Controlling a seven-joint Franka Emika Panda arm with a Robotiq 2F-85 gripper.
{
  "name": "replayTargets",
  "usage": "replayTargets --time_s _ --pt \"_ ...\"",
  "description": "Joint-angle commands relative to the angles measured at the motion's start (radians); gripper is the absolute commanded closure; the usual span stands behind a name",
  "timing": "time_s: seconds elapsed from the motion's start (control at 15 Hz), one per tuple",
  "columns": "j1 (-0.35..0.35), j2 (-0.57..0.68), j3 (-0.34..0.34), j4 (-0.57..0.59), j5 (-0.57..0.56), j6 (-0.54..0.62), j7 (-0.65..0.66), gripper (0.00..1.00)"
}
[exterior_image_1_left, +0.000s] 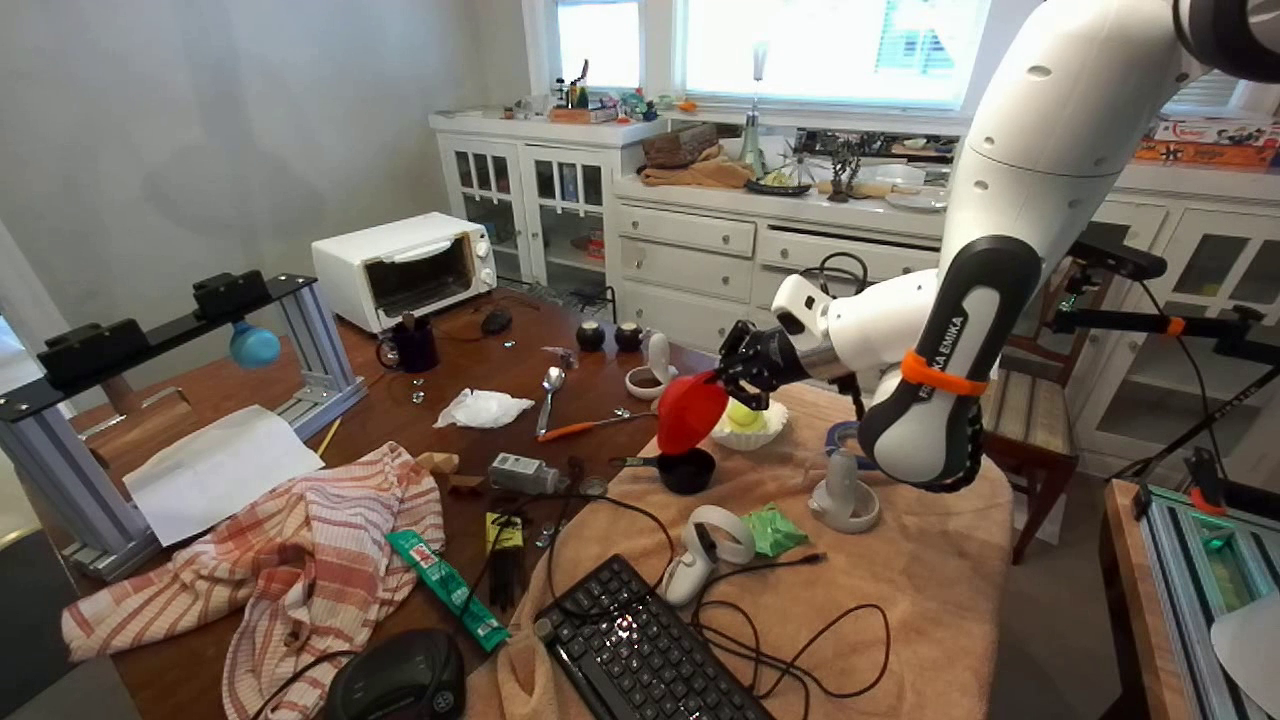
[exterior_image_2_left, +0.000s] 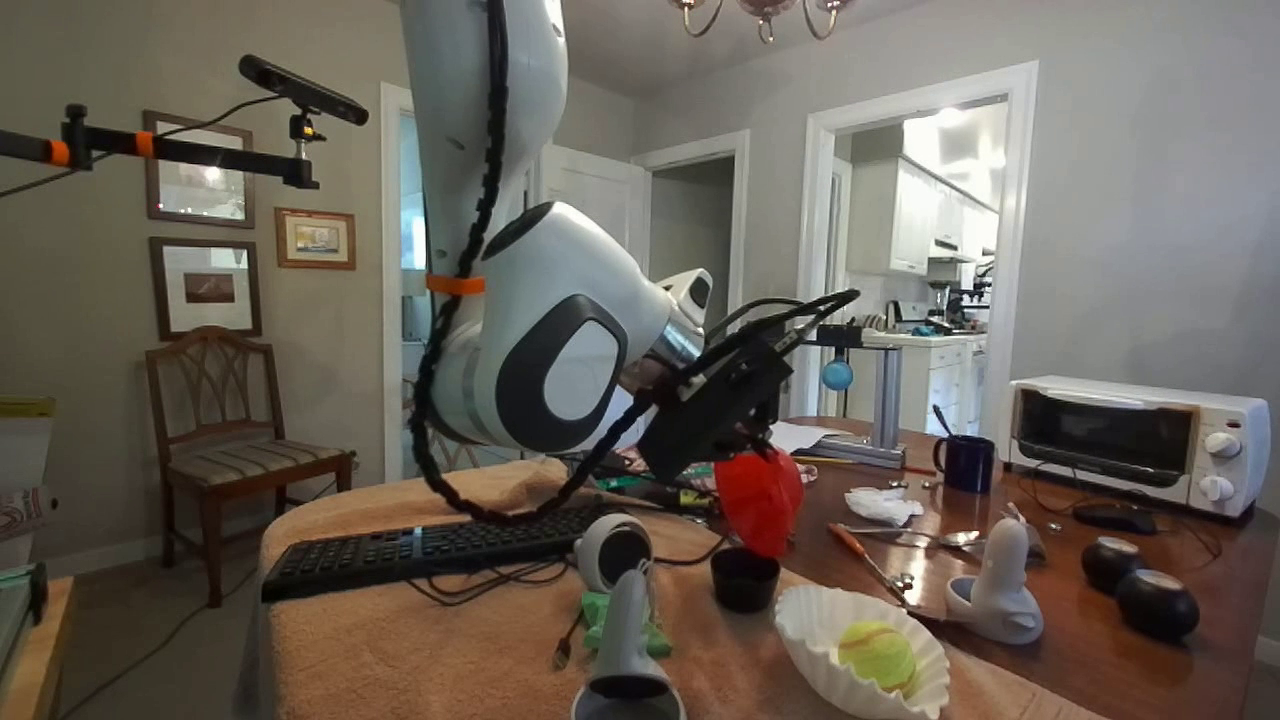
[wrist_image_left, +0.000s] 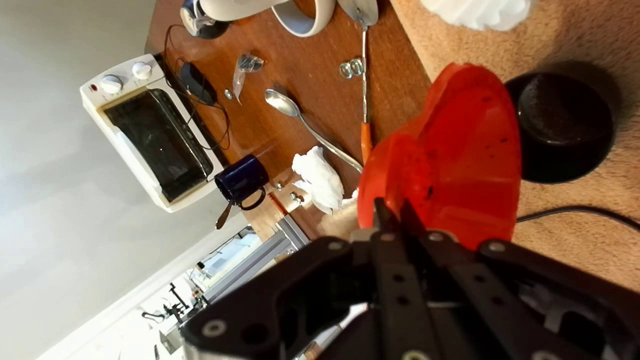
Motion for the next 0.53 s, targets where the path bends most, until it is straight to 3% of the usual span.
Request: replayTargets --time_s 0.0,0.2,0.47 --pt "-0.017 -0.003 0.016 0.0 -0.011 -0.019 0.02 0.99" --pt "-0.054 -0.011 0.038 0.023 -0.029 -0.043 0.101 0.99" --pt "-0.144 -0.05 0.078 0.063 -0.132 -0.195 0.281 0.99"
